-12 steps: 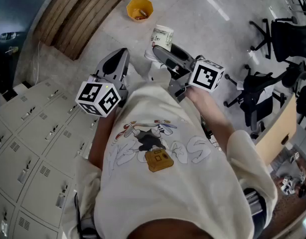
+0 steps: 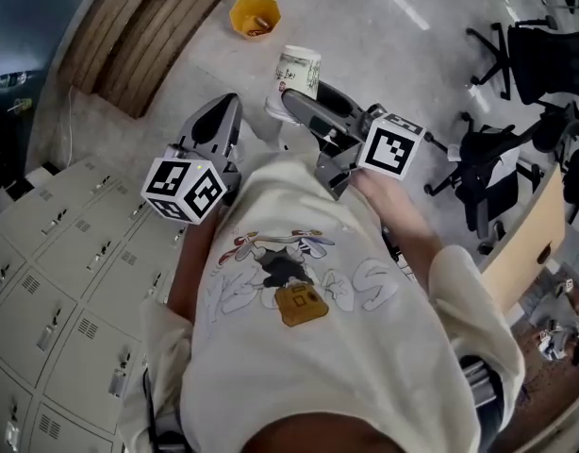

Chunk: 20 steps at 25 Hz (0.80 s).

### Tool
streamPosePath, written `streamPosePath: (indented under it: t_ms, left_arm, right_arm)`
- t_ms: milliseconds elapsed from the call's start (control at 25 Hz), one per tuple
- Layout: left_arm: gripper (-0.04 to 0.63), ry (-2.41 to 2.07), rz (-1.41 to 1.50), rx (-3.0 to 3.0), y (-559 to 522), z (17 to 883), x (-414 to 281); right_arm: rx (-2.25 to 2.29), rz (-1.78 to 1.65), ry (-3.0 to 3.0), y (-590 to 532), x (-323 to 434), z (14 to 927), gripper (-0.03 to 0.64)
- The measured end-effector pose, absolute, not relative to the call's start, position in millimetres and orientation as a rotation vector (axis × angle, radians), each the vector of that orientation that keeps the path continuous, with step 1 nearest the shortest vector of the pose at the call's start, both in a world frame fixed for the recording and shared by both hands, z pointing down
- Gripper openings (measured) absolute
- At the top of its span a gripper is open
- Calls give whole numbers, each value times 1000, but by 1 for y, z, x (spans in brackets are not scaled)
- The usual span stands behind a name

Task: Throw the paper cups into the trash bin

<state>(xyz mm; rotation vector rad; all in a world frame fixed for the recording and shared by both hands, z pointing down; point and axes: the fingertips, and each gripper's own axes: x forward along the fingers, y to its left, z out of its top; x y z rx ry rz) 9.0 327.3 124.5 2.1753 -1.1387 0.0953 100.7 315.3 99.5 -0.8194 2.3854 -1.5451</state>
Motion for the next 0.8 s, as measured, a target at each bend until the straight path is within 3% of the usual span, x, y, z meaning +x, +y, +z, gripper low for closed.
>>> streamPosePath:
  t_ms: [480,800]
  left_arm:
    - [6,-1179,150,2189,336,134,56]
    - [6,-1164,142,2114,314,150,47]
  right_arm:
    - [-736,-1525,2375,314,145,112,314]
    - [-746,-1607,2369,280,140,132,314]
